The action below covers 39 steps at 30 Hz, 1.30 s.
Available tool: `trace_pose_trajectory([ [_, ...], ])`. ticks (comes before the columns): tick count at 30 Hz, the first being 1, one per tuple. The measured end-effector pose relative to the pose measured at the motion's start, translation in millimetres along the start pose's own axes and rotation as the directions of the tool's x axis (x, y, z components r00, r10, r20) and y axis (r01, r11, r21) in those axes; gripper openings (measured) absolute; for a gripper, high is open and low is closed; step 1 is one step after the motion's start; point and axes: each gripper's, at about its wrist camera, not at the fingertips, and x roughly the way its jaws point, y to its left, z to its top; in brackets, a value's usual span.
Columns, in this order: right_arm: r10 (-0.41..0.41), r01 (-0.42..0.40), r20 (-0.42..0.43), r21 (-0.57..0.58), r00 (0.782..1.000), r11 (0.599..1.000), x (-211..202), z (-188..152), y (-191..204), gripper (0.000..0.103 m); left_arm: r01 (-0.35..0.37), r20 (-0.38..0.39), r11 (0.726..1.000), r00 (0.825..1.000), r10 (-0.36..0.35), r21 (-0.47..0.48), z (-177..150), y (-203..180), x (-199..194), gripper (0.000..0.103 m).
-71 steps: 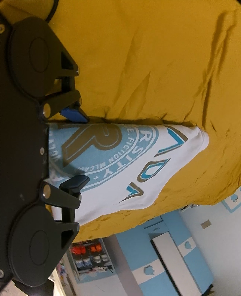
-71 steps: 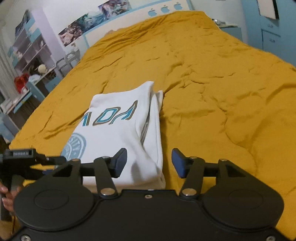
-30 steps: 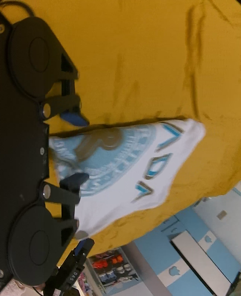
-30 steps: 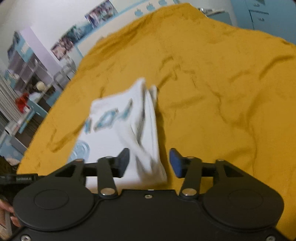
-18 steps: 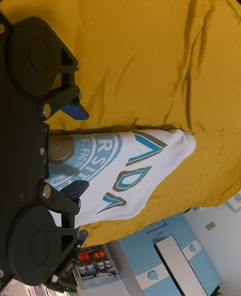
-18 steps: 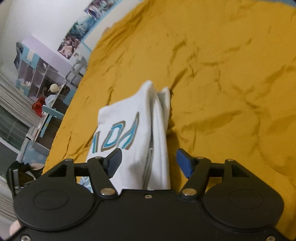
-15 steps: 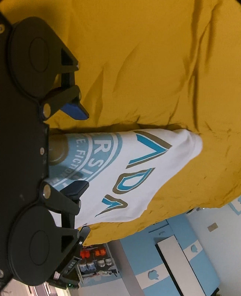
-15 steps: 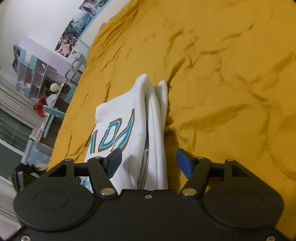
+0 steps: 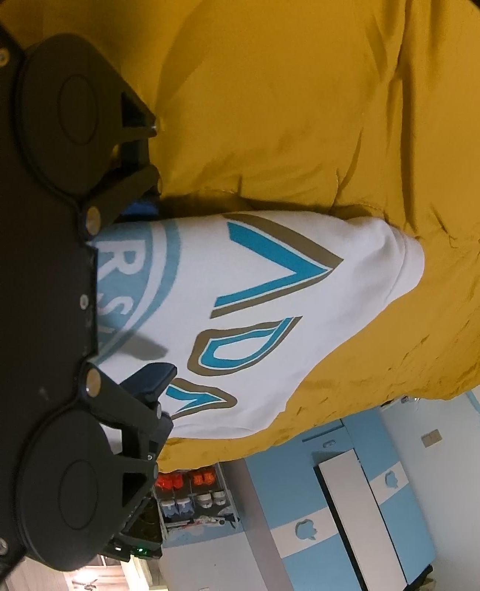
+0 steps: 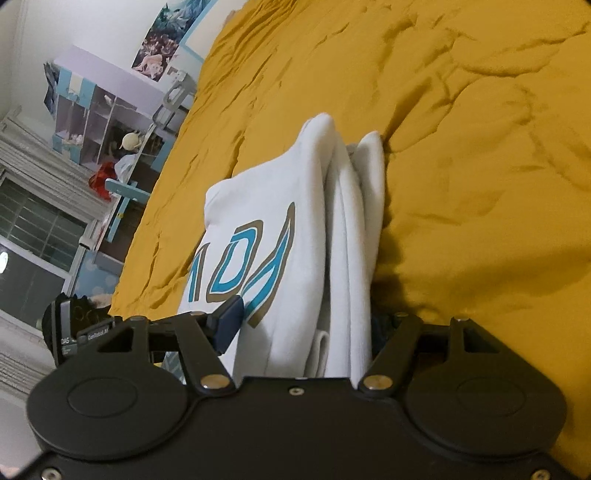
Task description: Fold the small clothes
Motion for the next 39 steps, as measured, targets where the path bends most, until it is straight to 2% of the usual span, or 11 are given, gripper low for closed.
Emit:
trace_pose_trajectory([
  [2, 0.006, -0.006, -0.006, 0.006, 1.000, 1.000, 4, 4, -2, 0.061, -0.010, 0.000, 1.000, 1.000, 0.010, 0.007, 1, 1, 1, 0.057],
  [5, -0.018, 0.018, -0.018, -0.008, 1.000, 1.000, 7, 6, 1, 0.050, -0.004, 0.012, 1.000, 1.000, 0.004, -0.005, 1, 4, -1, 0.042],
  [8, -0.035, 0.035, -0.017, -0.026, 0.999, 0.999, 7, 5, 7, 0.042, 0.015, 0.018, 0.999, 1.000, -0.014, -0.029, 0, 6, -5, 0.032],
  [11, -0.047, 0.047, -0.002, -0.033, 0.999, 0.998, 3, 6, 15, 0.033, 0.014, 0.029, 1.000, 0.999, -0.014, -0.019, -1, 0, -12, 0.027],
  [19, -0.051, 0.053, 0.040, -0.066, 0.998, 0.996, -12, 12, 46, 0.028, 0.016, 0.049, 1.000, 0.999, -0.017, 0.019, 5, -20, -38, 0.023],
  [27, 0.019, -0.011, 0.060, -0.131, 0.998, 0.991, -7, 13, 105, 0.028, -0.023, 0.132, 0.996, 0.991, 0.011, 0.083, 16, -27, -118, 0.023],
  [34, 0.072, -0.061, 0.056, -0.186, 0.996, 0.981, 33, 7, 155, 0.028, -0.077, 0.202, 0.992, 0.978, 0.056, 0.099, 24, 2, -184, 0.024],
  [39, 0.059, -0.054, 0.023, -0.164, 0.998, 0.985, 71, 1, 153, 0.028, -0.096, 0.192, 0.993, 0.978, 0.081, 0.069, 24, 42, -189, 0.024],
])
